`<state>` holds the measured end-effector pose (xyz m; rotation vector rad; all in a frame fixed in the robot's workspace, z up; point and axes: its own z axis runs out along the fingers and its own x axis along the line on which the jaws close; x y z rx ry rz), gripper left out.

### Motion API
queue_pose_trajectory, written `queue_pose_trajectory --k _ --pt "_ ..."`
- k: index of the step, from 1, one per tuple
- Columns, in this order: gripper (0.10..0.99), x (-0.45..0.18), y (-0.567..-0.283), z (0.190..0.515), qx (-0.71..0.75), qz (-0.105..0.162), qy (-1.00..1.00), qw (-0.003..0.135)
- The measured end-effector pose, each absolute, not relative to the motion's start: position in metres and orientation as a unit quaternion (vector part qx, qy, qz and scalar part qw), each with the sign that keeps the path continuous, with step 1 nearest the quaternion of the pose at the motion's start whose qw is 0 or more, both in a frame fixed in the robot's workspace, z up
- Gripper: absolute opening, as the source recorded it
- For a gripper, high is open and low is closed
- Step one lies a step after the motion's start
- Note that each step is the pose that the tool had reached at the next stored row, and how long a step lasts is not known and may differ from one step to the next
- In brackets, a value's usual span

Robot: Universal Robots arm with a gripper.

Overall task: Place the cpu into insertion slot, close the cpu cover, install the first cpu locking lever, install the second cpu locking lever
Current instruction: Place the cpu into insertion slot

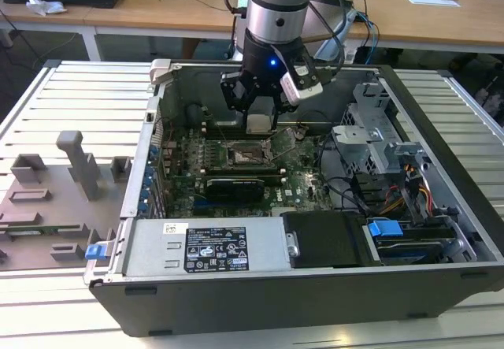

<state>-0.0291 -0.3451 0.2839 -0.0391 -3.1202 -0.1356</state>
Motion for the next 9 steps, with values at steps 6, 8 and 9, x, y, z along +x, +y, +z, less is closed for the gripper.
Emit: queue_pose_trajectory --k 6,8,9 --pt "0.541 -0.0292 -0.3451 0.2837 -0.013 -0.043 -0.999 0.009" --pt "0.541 -0.0292 -0.3451 0.2836 -0.028 -0.043 -0.999 0.008" --pt "0.541 -0.0292 -0.3451 0.2835 -0.034 -0.043 -0.998 0.008"
